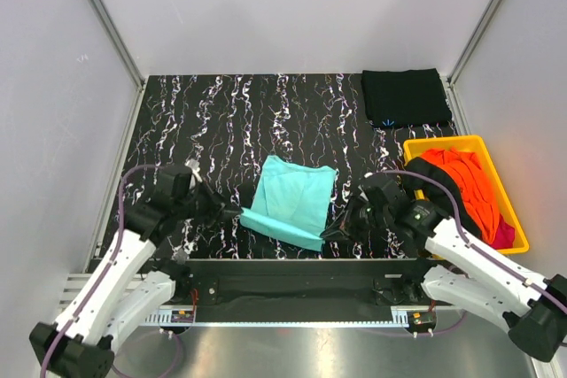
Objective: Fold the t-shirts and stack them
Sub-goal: Fold the tshirt
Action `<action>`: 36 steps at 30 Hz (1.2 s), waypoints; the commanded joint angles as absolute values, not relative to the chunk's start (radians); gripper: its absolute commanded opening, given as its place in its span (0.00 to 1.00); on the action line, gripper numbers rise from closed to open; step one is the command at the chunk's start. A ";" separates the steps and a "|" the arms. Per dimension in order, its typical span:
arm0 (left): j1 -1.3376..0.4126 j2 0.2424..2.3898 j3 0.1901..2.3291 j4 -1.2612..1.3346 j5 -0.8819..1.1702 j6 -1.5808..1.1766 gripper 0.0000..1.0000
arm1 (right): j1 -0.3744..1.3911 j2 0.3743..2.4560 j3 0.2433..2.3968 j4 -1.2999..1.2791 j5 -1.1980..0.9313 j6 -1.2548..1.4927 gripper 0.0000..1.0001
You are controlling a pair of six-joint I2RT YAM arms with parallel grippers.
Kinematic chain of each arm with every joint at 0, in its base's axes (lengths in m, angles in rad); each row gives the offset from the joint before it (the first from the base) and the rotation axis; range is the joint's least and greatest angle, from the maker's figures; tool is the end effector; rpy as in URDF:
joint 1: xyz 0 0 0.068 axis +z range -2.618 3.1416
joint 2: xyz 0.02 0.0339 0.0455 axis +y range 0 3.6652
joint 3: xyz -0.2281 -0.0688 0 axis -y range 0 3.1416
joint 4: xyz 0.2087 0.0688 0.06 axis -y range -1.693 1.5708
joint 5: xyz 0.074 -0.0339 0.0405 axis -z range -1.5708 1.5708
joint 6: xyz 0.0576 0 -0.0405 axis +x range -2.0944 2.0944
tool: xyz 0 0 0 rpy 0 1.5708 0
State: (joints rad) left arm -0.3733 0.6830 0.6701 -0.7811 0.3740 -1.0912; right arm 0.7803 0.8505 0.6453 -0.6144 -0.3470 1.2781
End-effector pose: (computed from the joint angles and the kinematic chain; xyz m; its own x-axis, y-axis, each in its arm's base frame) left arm 0.1245 -0.0714 0.2237 -0.8191 -0.5661 -0.0923 -0.3225 0.5876 -0.7421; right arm 0.1096 0.1360 0.2075 -0.9412 0.3352 0.0411 0.2589 0.6380 0.7252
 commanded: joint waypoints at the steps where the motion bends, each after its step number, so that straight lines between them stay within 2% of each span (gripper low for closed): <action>1: -0.374 0.768 0.752 -0.647 0.344 -1.055 0.00 | 0.697 0.887 0.704 -0.637 -0.507 1.184 0.00; 19: -0.365 1.176 0.986 -0.468 0.370 -1.026 0.00 | 0.305 1.201 0.837 -0.661 -0.908 0.914 0.00; 36: -0.301 1.577 1.227 -0.359 0.478 -0.983 0.00 | 0.097 1.546 1.006 -0.696 -0.973 0.723 0.02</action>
State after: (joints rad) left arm -0.3218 1.5322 1.1477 -0.4435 0.4347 -1.0161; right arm 0.1188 1.4921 0.9386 -0.6773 -0.9356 0.7906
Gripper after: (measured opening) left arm 0.019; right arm 0.015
